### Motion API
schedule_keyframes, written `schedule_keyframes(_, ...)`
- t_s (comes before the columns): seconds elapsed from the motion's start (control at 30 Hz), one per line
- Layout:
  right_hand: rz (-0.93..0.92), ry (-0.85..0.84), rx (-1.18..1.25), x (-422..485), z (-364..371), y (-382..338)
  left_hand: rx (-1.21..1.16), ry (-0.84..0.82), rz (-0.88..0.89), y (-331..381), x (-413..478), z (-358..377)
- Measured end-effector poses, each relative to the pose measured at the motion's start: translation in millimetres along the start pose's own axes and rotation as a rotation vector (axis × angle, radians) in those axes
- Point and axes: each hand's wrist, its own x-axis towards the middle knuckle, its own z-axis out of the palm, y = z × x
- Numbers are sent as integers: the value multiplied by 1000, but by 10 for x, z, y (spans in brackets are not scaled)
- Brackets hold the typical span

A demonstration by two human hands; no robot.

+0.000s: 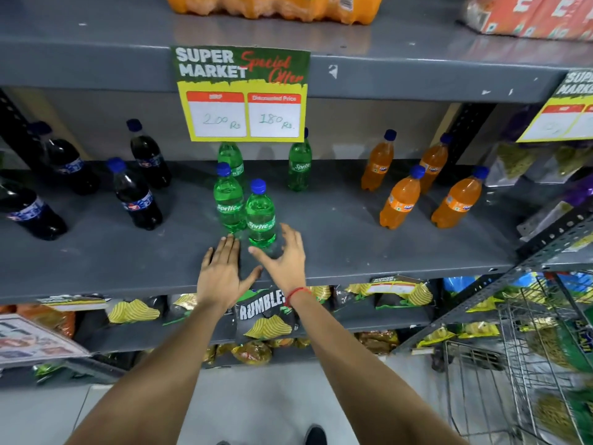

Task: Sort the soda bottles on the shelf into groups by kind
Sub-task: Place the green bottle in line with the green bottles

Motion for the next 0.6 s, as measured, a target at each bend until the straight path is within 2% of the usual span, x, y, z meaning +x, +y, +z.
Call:
schedule_keyframes(0.27,11,35,-89,272,115,-158,-8,16,4,-28,9,37)
schedule_keyframes(0.4,-6,37,-148,373,-47,-99,11,36,9,-48,25,79)
schedule_keyframes(0.6,11,136,-213,599,-464,21,57,47,15,-58,34,102)
